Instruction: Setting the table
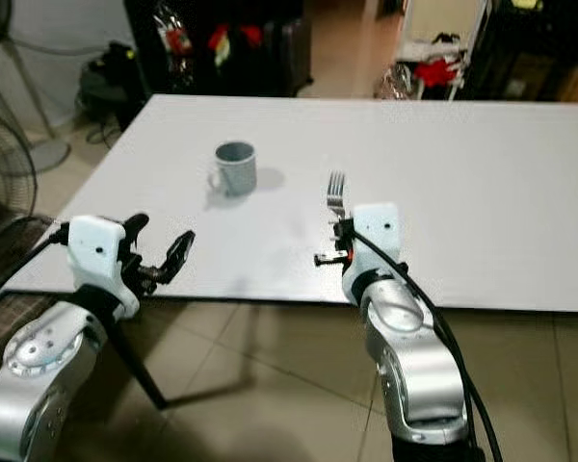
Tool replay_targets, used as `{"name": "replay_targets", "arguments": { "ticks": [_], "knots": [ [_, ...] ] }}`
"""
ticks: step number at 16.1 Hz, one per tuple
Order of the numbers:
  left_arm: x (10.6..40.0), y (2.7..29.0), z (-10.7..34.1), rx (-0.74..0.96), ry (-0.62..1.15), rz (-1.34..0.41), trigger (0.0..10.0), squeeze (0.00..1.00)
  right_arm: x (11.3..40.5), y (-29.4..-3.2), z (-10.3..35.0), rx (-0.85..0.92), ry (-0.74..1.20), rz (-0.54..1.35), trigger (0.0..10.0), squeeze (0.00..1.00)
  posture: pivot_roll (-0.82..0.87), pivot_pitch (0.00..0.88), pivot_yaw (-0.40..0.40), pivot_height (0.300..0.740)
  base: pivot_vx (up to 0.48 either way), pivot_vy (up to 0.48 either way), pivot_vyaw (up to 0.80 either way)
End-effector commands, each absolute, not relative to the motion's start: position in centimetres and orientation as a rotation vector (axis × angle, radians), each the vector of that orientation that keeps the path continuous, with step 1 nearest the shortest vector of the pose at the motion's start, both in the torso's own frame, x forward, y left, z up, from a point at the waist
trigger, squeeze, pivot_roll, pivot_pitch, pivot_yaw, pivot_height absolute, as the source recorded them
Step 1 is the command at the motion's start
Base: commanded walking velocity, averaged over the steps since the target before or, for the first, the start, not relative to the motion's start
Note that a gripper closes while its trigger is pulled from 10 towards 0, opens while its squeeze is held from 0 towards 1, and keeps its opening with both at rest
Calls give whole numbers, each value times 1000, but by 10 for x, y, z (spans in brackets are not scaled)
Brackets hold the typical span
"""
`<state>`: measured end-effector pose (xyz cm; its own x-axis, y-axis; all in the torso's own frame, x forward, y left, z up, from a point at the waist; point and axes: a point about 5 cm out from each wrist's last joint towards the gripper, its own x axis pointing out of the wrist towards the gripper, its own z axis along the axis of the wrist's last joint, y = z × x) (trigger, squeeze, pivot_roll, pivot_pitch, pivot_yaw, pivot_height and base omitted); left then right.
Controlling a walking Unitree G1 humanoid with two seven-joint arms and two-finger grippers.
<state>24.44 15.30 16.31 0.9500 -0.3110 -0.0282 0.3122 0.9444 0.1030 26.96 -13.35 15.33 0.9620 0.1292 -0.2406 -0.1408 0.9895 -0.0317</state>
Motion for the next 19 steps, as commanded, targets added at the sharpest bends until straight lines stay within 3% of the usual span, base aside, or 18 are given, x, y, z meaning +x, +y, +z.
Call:
{"name": "replay_targets", "arguments": {
  "ticks": [1,7,14,19],
  "knots": [
    [245,153,167,113,7,-327,10000,0,273,-131,155,-51,232,157,10000,0,-69,0,40,740,259,0,0],
    [245,154,165,111,17,-327,10000,0,290,-119,133,-153,390,186,10000,0,-73,0,38,740,217,0,0],
    [246,157,166,156,33,-405,10000,0,354,-118,125,-229,490,125,10000,0,-72,6,36,740,0,0,0],
    [235,152,163,188,110,-606,10000,0,384,-110,131,-288,491,79,10000,0,-59,35,34,740,0,0,0]
  ]
}}
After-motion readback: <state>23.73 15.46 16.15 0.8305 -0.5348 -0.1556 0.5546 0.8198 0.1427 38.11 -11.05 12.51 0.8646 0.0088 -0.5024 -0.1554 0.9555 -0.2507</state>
